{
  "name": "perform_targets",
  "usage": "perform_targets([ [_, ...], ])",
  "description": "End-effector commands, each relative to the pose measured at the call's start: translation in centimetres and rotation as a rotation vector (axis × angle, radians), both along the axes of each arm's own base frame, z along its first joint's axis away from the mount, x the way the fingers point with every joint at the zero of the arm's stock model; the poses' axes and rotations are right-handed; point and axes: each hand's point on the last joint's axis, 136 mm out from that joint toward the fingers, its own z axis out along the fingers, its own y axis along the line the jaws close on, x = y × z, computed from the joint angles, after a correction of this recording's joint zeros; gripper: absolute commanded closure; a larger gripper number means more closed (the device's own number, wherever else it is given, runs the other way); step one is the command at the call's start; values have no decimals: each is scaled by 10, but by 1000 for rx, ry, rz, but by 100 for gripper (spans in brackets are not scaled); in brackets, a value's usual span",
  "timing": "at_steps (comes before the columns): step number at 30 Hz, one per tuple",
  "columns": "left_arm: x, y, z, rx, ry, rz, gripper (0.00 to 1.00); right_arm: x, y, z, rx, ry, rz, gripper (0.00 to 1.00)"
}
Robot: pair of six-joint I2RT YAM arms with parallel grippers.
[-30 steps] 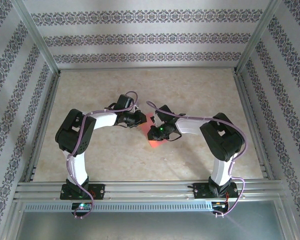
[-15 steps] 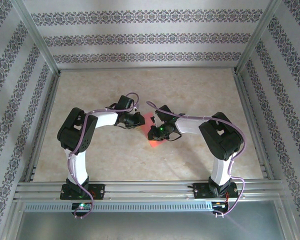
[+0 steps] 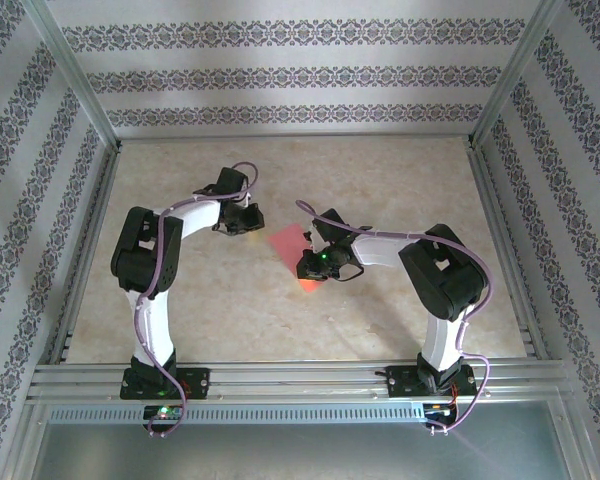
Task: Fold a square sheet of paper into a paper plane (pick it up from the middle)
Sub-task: First fold in half a square sheet of paper at the center of the table, then rotate the paper at the center of the table.
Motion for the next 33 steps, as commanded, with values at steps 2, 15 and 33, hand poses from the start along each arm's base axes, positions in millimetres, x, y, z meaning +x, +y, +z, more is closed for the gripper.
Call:
perform_targets([
  [2,-12,0,27,11,-12,-2,81,14,0,38,58,-63,-50,86],
  [15,-67,-29,39,-123,19,147,55,101,-17,29,-185,-180,-42,72],
  [33,-84,-54,38,-281,58,167,39,108,-75,-18,-384,-12,-474,75],
])
